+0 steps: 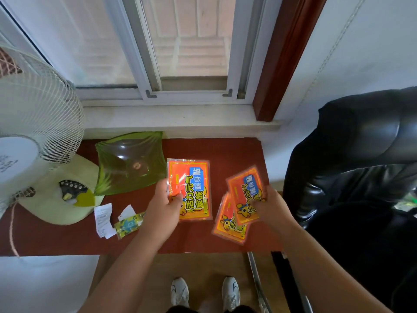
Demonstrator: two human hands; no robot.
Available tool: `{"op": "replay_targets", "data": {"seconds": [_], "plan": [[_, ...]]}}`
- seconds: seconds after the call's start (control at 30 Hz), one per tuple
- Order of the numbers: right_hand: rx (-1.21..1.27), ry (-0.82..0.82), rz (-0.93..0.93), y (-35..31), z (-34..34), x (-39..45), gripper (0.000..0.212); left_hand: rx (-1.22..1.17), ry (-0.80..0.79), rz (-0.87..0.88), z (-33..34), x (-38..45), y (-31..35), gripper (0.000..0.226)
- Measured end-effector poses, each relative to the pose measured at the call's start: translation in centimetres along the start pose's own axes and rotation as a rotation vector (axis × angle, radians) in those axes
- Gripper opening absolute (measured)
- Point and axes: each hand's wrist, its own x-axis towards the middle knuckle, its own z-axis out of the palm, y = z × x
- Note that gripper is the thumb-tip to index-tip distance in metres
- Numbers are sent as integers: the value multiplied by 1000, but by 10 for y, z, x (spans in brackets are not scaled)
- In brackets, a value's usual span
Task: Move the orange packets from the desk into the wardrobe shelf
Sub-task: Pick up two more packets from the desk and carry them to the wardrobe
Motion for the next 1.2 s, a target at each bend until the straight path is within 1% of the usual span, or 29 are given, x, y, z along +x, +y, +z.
{"op": "replay_targets", "data": {"seconds": [0.1,0.2,0.33,0.5,0.63,0.73,0.8,0.9,1.0,1.2], "plan": [[105,20,-96,-31,-30,-18,21,-46,0,53,-8,3,28,22],[277,32,-161,-54,-55,-37,21,-127,21,114,-13,3,53,21],[439,103,-175,-74,-74,-60,7,-178,35,198,-18,-5,81,23],[511,177,-153,-85,-77,-94,12,-161,-63,257,-31,-14,95,19],[540,233,-150,-90,-68,-125,13,-127,-132,306,-49,-14,91,16],[547,275,-141,-93,-53,-146,15,-138,-170,319,-62,-12,83,18],[553,312,-116,-93,-42,-160,16,-124,-205,331,-68,-12,75,22],[637,351,-71,-83,-25,-181,19,-105,-264,352,-70,-13,67,29],[703,429,-16,-67,-15,-204,23,-91,-346,387,-64,-19,64,33],[788,628,140,-16,-16,-262,24,-32,-552,498,-26,-48,71,30]]}}
